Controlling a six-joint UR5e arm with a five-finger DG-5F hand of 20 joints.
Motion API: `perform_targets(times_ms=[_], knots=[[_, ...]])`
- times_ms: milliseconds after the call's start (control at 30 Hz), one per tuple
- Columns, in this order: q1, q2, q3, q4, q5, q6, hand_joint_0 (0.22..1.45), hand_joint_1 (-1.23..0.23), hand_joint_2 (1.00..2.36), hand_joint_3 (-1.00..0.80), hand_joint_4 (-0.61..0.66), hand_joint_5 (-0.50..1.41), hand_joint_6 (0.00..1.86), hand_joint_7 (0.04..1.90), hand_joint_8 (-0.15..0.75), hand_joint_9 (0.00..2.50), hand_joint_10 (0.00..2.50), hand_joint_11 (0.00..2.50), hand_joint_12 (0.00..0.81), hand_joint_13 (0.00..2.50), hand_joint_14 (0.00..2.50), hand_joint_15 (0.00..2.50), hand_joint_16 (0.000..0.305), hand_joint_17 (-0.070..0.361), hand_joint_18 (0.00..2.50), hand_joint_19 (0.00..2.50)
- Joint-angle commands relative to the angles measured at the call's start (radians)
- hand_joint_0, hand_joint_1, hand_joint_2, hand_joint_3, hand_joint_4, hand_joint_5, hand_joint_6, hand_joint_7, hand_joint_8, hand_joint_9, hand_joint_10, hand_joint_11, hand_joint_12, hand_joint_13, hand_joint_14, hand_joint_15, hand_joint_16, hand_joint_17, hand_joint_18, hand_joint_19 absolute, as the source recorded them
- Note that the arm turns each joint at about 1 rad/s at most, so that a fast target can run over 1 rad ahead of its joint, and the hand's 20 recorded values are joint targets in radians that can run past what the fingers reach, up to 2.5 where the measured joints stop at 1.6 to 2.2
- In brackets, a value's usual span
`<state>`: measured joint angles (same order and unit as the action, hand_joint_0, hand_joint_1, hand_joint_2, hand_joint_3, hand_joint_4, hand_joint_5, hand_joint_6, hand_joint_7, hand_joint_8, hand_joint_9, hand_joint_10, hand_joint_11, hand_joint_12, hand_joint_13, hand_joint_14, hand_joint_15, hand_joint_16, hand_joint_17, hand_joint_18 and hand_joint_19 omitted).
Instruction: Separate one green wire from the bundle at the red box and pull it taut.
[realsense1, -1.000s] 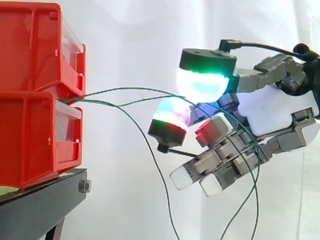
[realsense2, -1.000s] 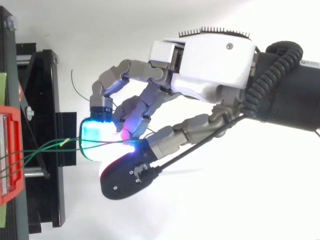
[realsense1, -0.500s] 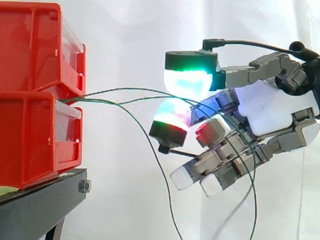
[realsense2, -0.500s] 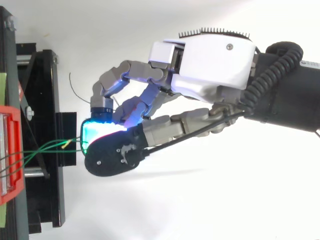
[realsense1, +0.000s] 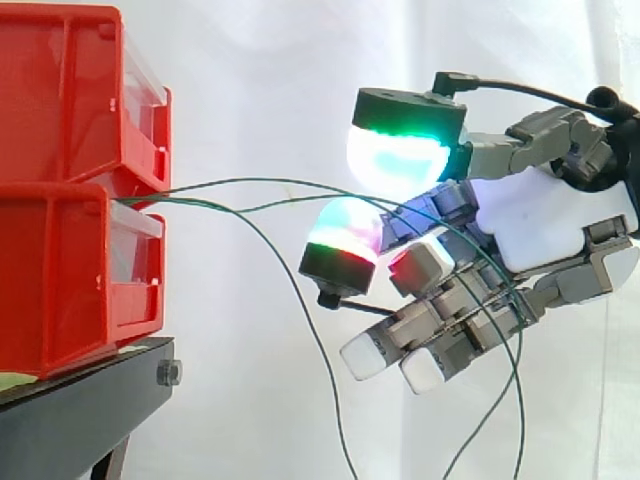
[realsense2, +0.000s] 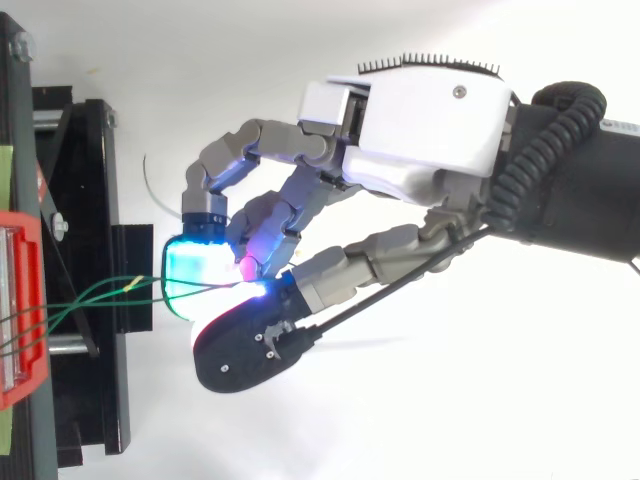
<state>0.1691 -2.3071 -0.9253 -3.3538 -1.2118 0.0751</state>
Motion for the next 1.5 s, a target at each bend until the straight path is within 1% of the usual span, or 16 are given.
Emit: perform_targets(times_ms=[0, 67, 133, 267, 367, 433, 467, 533, 667, 767, 867, 1100, 1167, 1333, 1400, 1467], knots=[[0.000, 0.000, -0.001, 0.001, 0.000, 0.000, 0.58, -0.81, 1.00, -0.50, 0.12, -0.13, 0.88, 0.97, 0.262, 1.08, 0.02, 0.88, 0.336, 0.66, 0.02, 0.43, 0.045, 0.101, 0.59, 0.53], [0.000, 0.000, 0.000, -0.001, 0.000, 0.000, 0.60, -0.81, 1.00, -0.47, 0.08, -0.13, 0.88, 1.00, 0.260, 1.08, 0.03, 0.88, 0.332, 0.66, 0.02, 0.43, 0.045, 0.100, 0.58, 0.53], [0.000, 0.000, 0.000, -0.001, 0.000, 0.000, 0.61, -0.81, 1.01, -0.40, 0.06, -0.13, 0.88, 1.02, 0.261, 1.08, 0.03, 0.88, 0.330, 0.65, 0.02, 0.43, 0.044, 0.100, 0.58, 0.54], [0.000, 0.000, 0.000, -0.001, 0.000, 0.000, 0.61, -0.82, 1.01, -0.34, 0.05, -0.13, 0.89, 1.01, 0.263, 1.07, 0.02, 0.89, 0.335, 0.65, 0.02, 0.44, 0.045, 0.100, 0.58, 0.54], [0.000, 0.000, 0.000, -0.001, 0.000, 0.000, 0.61, -0.81, 1.01, -0.36, 0.06, -0.14, 0.89, 0.98, 0.260, 1.06, 0.02, 0.87, 0.334, 0.65, 0.02, 0.44, 0.045, 0.101, 0.58, 0.53], [0.000, 0.000, -0.001, -0.001, 0.000, 0.000, 0.59, -0.76, 1.01, -0.41, 0.10, -0.14, 0.88, 0.96, 0.258, 1.07, 0.02, 0.87, 0.335, 0.65, 0.02, 0.43, 0.045, 0.102, 0.58, 0.54], [-0.002, 0.002, 0.000, -0.001, 0.000, 0.000, 0.57, -0.69, 1.01, -0.42, 0.11, -0.13, 0.88, 0.92, 0.262, 1.07, 0.02, 0.86, 0.337, 0.65, 0.02, 0.44, 0.046, 0.103, 0.58, 0.54], [0.000, 0.000, 0.000, 0.001, 0.000, 0.000, 0.56, -0.64, 1.00, -0.45, 0.11, -0.13, 0.87, 0.94, 0.266, 1.08, 0.02, 0.86, 0.340, 0.66, 0.02, 0.44, 0.046, 0.104, 0.58, 0.55], [0.000, 0.000, 0.000, 0.001, 0.000, 0.000, 0.57, -0.60, 1.01, -0.41, 0.11, -0.13, 0.86, 0.97, 0.268, 1.09, 0.02, 0.85, 0.342, 0.66, 0.02, 0.44, 0.046, 0.104, 0.58, 0.55], [0.000, 0.000, 0.000, 0.002, 0.000, 0.000, 0.57, -0.63, 1.01, -0.36, 0.11, -0.13, 0.86, 1.00, 0.268, 1.09, 0.02, 0.87, 0.342, 0.66, 0.02, 0.44, 0.046, 0.104, 0.57, 0.55], [0.000, 0.000, 0.000, 0.002, 0.000, 0.000, 0.58, -0.73, 1.02, -0.29, 0.10, -0.13, 0.86, 1.02, 0.268, 1.08, 0.02, 0.87, 0.343, 0.65, 0.02, 0.44, 0.046, 0.103, 0.57, 0.55], [0.001, 0.000, 0.000, 0.004, 0.000, 0.000, 0.61, -0.84, 1.02, -0.26, 0.05, -0.14, 0.88, 1.02, 0.263, 1.05, 0.02, 0.86, 0.340, 0.65, 0.02, 0.44, 0.046, 0.103, 0.57, 0.55], [0.000, 0.000, 0.000, 0.004, 0.000, 0.000, 0.63, -0.87, 1.02, -0.29, 0.03, -0.14, 0.88, 1.00, 0.266, 1.04, 0.03, 0.86, 0.335, 0.64, 0.02, 0.43, 0.046, 0.103, 0.57, 0.55], [0.001, 0.000, 0.000, 0.002, 0.000, 0.000, 0.65, -0.94, 1.01, -0.44, 0.05, -0.14, 0.88, 0.97, 0.252, 1.02, 0.02, 0.84, 0.335, 0.64, 0.02, 0.43, 0.045, 0.102, 0.57, 0.53], [0.001, 0.000, 0.000, 0.002, 0.000, 0.000, 0.64, -0.94, 1.00, -0.50, 0.08, -0.14, 0.88, 0.96, 0.249, 1.02, 0.02, 0.85, 0.332, 0.63, 0.02, 0.43, 0.045, 0.101, 0.57, 0.53], [0.001, 0.000, 0.000, 0.001, 0.000, 0.000, 0.61, -0.92, 1.00, -0.50, 0.10, -0.14, 0.88, 0.96, 0.252, 1.03, 0.03, 0.85, 0.333, 0.64, 0.02, 0.43, 0.045, 0.102, 0.57, 0.53]])
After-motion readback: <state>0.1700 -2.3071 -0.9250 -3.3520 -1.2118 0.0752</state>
